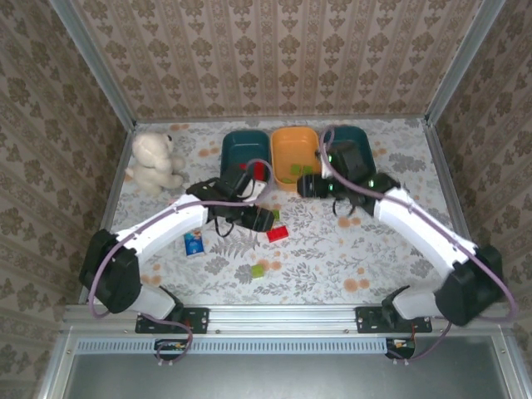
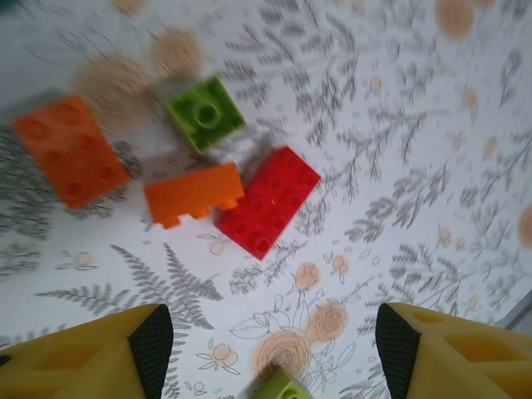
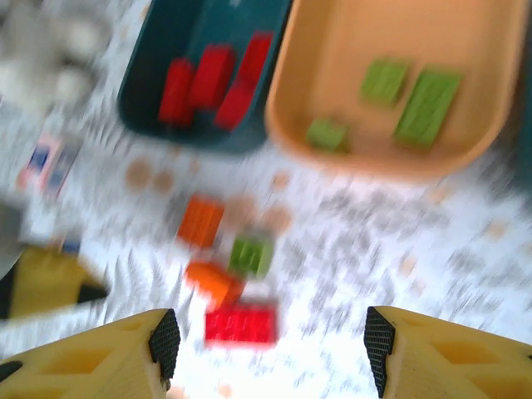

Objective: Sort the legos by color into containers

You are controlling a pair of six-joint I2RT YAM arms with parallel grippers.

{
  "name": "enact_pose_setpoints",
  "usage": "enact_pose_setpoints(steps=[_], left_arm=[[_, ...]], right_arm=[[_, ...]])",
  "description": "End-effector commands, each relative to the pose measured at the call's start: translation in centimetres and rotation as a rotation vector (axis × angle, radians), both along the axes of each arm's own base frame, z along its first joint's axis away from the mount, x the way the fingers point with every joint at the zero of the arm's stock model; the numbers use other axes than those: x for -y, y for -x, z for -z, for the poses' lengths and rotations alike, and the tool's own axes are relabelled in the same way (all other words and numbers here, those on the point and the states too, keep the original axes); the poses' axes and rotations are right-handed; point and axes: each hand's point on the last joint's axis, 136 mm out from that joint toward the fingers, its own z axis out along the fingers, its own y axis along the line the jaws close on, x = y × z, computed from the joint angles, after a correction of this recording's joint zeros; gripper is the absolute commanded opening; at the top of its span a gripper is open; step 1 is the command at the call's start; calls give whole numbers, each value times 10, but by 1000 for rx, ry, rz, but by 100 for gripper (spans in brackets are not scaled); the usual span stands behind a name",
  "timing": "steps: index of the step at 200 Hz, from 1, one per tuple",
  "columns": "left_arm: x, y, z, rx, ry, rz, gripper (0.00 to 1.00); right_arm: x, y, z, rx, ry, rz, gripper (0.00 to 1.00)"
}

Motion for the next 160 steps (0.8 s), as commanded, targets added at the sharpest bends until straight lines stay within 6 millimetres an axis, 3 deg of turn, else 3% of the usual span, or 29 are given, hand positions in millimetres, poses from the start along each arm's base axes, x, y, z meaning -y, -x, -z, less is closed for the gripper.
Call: enact_pose_setpoints(steps=[1, 20, 54, 89, 160], left_arm=[[8, 6, 19, -6, -35, 88, 68], [22, 12, 26, 13, -68, 150, 69], [37, 16, 37, 42, -145, 243, 71], [53, 13, 47, 88, -226, 347, 71], [62, -6, 75, 129, -387, 386, 73]], right_arm=[[-9, 40, 2, 15, -85, -58, 64], [8, 66, 9, -5, -78, -17, 64], [36, 88, 2, 36, -73, 46, 65], [49, 98, -5, 61, -97, 90, 65], [63, 112, -11, 58, -110, 127, 65]])
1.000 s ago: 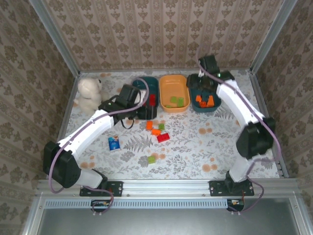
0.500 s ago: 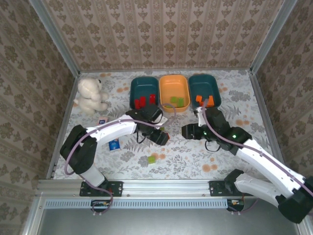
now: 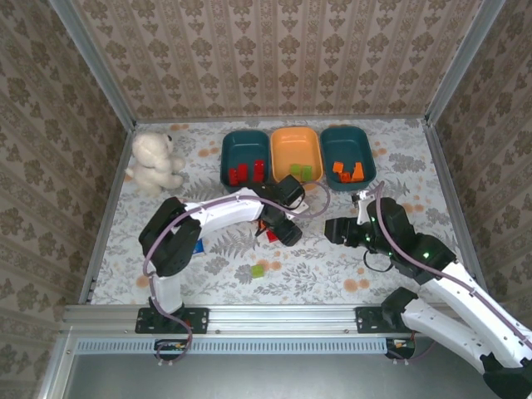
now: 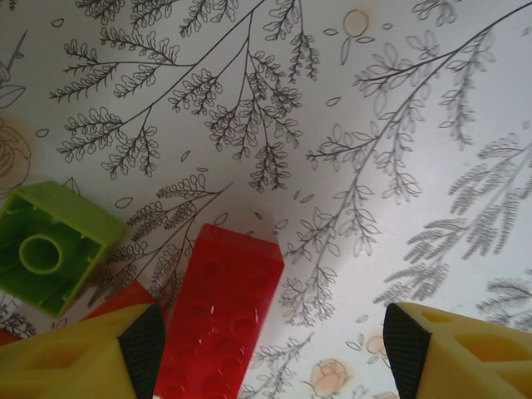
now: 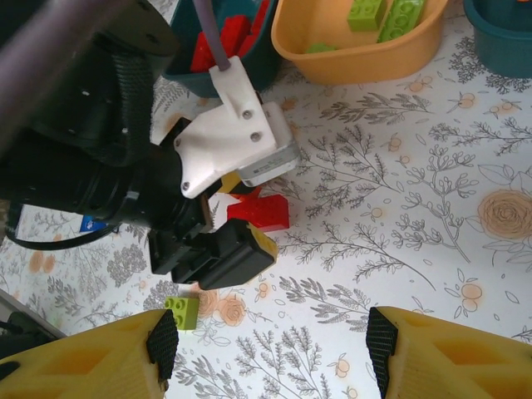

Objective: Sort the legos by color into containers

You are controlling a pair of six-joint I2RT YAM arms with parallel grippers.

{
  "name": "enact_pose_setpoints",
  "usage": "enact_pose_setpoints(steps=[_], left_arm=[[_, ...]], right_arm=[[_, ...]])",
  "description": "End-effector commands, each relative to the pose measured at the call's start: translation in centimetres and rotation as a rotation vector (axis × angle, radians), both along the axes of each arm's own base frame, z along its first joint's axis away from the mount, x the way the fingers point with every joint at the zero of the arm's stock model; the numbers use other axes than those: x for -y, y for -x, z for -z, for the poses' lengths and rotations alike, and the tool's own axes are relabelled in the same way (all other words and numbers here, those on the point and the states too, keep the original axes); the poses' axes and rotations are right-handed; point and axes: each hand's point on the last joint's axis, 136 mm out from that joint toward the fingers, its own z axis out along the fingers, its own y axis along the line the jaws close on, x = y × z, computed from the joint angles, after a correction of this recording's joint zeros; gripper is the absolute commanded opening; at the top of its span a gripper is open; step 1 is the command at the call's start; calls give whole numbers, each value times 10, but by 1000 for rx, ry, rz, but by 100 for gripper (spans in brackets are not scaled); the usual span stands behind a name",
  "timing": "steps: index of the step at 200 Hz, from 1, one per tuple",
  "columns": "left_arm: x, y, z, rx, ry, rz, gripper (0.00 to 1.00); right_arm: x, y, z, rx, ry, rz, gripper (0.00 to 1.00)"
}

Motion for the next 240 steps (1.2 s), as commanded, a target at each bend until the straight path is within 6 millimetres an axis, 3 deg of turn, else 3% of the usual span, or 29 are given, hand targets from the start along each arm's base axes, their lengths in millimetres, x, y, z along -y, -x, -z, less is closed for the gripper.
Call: enact_pose_setpoints(steps=[1, 59, 109, 202, 240], left_arm=[[-6, -4, 8, 28, -84, 34, 73], [-6, -3, 25, 17, -137, 76, 68], [-19, 3, 42, 7, -203, 71, 63], [-30, 5, 45, 103, -348, 103, 62], [-29, 11, 52, 99, -382, 134, 57]], right_arm=[[10, 5, 5, -25, 21, 39, 65], [9, 4, 4, -33, 24, 39, 65], [6, 1, 5, -36, 23, 37, 66], [6, 0, 8, -45, 24, 40, 66], [7, 0, 7, -46, 19, 47, 66]])
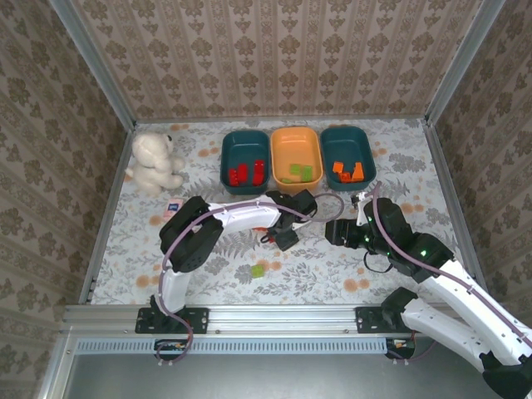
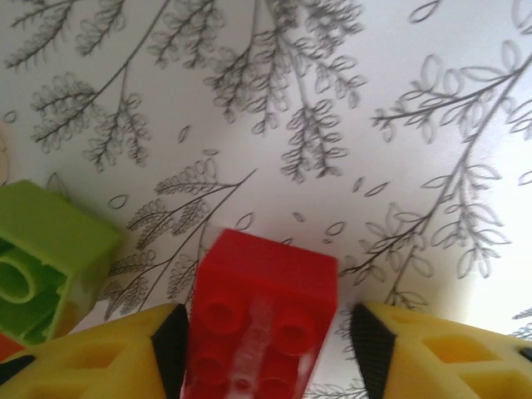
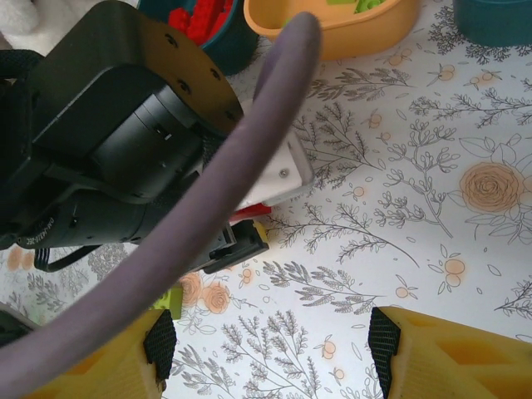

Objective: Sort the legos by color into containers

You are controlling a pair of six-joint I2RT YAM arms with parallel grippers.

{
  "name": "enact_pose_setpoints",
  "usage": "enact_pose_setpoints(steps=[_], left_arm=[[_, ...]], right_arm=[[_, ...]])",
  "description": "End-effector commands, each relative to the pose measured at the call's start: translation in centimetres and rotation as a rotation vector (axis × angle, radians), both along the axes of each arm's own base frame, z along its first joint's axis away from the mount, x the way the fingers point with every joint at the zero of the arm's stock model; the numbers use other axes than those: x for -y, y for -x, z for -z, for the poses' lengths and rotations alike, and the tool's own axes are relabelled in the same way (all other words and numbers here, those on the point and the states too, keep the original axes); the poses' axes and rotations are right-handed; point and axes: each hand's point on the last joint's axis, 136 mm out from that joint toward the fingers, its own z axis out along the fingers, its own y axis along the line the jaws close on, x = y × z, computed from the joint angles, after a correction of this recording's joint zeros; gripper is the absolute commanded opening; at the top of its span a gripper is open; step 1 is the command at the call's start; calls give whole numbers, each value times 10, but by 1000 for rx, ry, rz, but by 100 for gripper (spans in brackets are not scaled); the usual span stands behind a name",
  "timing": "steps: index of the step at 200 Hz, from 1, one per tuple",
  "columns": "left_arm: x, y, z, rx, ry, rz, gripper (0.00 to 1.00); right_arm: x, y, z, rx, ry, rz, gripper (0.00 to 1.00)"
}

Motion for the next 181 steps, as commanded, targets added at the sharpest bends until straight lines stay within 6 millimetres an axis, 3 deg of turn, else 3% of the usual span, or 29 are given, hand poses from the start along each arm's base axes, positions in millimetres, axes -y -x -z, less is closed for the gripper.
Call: enact_pose_setpoints(steps=[1, 69, 95, 140, 164, 181], left_arm=[[-18, 13, 17, -35, -123, 33, 57], [-22, 28, 29, -135, -94, -36, 52], [-23, 36, 30, -225, -41, -102, 37], [-24, 38, 31, -253, -14, -134, 26], [-25, 31, 23, -218, -6, -149, 21], [-21, 21, 2, -182, 30, -173, 19]], right_arm=[[3, -1, -6, 10, -9, 24, 66], [7, 3, -10, 15, -20, 36, 66], [4, 4, -17, 24, -36, 22, 66], [3, 9, -28, 42, -63, 5, 66], [5, 9, -29, 41, -62, 10, 66], [5, 9, -32, 51, -67, 13, 66]])
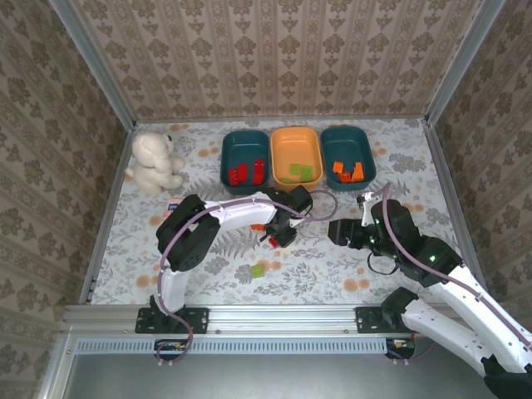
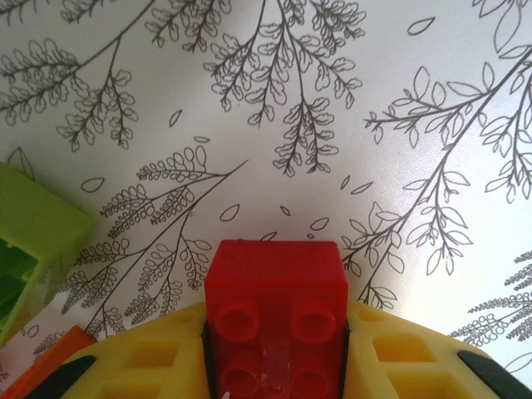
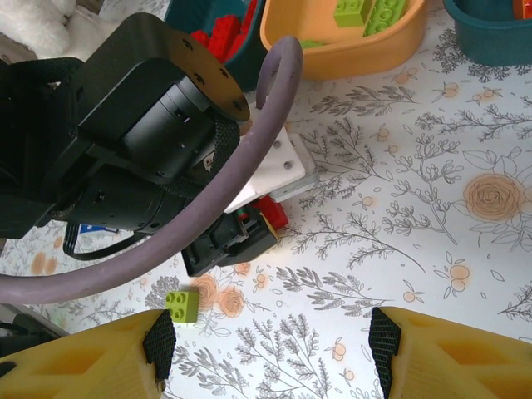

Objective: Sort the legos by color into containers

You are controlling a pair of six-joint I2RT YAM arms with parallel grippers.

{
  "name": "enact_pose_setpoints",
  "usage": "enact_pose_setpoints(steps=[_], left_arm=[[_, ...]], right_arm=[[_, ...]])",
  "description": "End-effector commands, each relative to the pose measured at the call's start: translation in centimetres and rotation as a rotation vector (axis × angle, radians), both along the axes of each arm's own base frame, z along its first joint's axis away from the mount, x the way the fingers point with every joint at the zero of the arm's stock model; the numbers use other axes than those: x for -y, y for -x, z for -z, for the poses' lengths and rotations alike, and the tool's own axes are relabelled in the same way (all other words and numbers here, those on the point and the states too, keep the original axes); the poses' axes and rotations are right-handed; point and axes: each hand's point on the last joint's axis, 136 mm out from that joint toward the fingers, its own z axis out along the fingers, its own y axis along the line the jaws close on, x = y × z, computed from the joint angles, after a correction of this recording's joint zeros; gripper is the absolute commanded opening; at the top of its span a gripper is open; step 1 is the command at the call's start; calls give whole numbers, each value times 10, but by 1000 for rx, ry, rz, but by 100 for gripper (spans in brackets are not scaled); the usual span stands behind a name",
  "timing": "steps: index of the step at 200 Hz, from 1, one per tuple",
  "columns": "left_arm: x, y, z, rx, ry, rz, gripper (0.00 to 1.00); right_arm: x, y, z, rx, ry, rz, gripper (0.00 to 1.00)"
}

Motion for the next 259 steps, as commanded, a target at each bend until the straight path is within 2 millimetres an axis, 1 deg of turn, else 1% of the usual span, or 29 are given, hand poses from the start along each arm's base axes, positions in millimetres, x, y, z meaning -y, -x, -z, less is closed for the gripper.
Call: enact_pose_setpoints(steps=[1, 11, 32, 44, 60, 79, 96, 99, 103, 117, 123, 127, 140, 152, 164, 166, 169, 174, 186, 206, 223, 232, 247, 259], left_arm=[[-21, 14, 0, -70, -54, -54, 19], [-20, 4, -19, -47, -22, -89, 19], [-18, -25, -69, 14, 97, -193, 18], [-21, -45, -97, 44, 175, -261, 17], [-29, -73, -125, 78, 260, -339, 17], [-40, -112, -146, 118, 344, -415, 17], [-51, -152, -153, 159, 392, -478, 17], [-53, -159, -153, 167, 395, -488, 17], [-56, -170, -154, 180, 401, -501, 17], [-65, -206, -154, 225, 422, -560, 17], [-67, -221, -157, 247, 438, -582, 17], [-70, -231, -153, 253, 436, -599, 17], [-73, -260, -152, 295, 447, -635, 16], [-76, -282, -144, 323, 435, -657, 16], [-72, -295, -132, 325, 415, -666, 16], [-83, -302, -129, 325, 407, -691, 16], [-88, -308, -126, 328, 399, -705, 16], [-90, -312, -123, 326, 391, -721, 15], [-97, -322, -108, 309, 378, -757, 15], [-109, -332, -89, 288, 371, -822, 15], [-113, -334, -73, 258, 367, -850, 15], [-113, -334, -67, 243, 367, -855, 15], [-112, -332, -57, 224, 362, -860, 15], [-110, -332, -53, 211, 366, -869, 18]], right_arm=[[1, 3, -15, 12, -32, 8, 66], [1, 3, -18, 20, -37, 8, 66], [-1, 1, -24, 36, -43, -1, 66], [-4, -1, -25, 39, -43, -11, 66], [-13, -6, -24, 35, -49, -37, 66], [-28, -18, -24, 27, -62, -67, 66], [-42, -32, -20, 5, -57, -86, 66], [-44, -35, -17, -9, -52, -89, 66], [-50, -41, -21, 6, -61, -96, 66], [-63, -56, -23, -1, -65, -114, 65], [-68, -61, -25, -1, -66, -121, 65], [-72, -65, -25, -2, -66, -125, 65], [-81, -77, -28, -4, -67, -138, 65], [-89, -87, -28, -18, -67, -141, 66], [-95, -95, -28, -33, -74, -144, 65], [-97, -97, -30, -31, -80, -146, 65], [-99, -99, -30, -34, -83, -147, 65], [-102, -103, -31, -34, -95, -149, 65], [-110, -112, -37, -21, -128, -148, 66], [-120, -126, -48, 24, -185, -141, 66], [-123, -137, -56, 65, -217, -123, 66], [-124, -142, -58, 76, -230, -115, 66], [-124, -146, -61, 91, -243, -110, 66], [-124, -148, -61, 88, -242, -109, 66]])
